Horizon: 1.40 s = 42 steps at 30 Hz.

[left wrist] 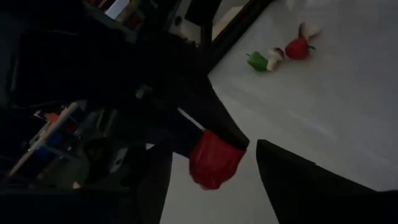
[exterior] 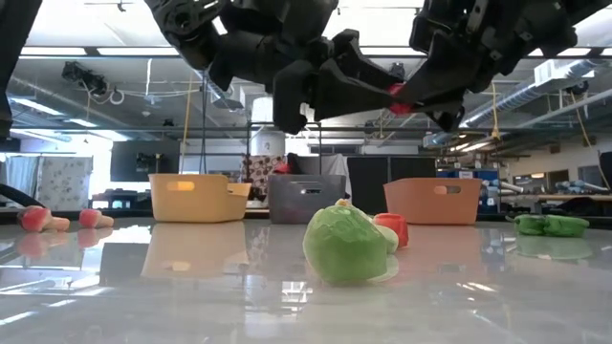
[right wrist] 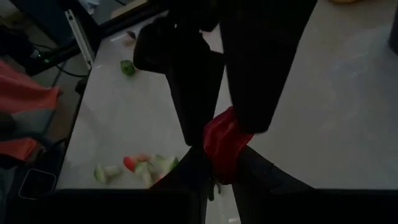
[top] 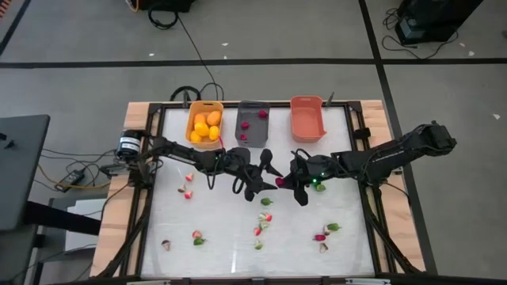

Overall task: Sort produce into baskets
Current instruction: Put the red chili pepper into the black bin

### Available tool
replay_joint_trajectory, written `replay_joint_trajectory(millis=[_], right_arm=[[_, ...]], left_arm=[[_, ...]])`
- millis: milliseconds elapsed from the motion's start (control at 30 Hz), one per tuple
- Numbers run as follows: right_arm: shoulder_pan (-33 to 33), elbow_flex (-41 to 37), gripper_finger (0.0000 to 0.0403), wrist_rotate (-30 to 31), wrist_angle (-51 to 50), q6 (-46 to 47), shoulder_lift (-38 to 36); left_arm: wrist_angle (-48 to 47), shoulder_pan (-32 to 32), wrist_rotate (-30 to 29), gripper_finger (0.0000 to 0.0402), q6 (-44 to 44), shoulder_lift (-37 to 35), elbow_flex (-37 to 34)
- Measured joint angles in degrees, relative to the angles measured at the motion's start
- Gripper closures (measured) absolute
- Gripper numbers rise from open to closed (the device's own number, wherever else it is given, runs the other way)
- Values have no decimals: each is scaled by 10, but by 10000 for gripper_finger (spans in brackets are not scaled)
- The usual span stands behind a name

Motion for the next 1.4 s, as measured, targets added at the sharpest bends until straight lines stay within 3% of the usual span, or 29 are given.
replay_joint_trajectory(millis=[400, 700, 933, 1133, 1400], right_arm=[[0, 0, 339, -16, 6, 2, 0], [0, -1, 336, -22, 13, 2, 0], [0, -1, 276, -2, 13, 3, 0], [-2, 1, 219, 10, -18, 49, -11], [19, 1, 215, -1, -173, 170, -47]], left_arm=[[2, -3, 10, 257, 4, 0, 0], [-6, -4, -2, 289, 16, -1, 0], [-5, -2, -12, 308, -30, -1, 0], [-5, 5, -63, 310, -67, 0, -1], [-8, 54, -206, 310, -102, 0, -1]])
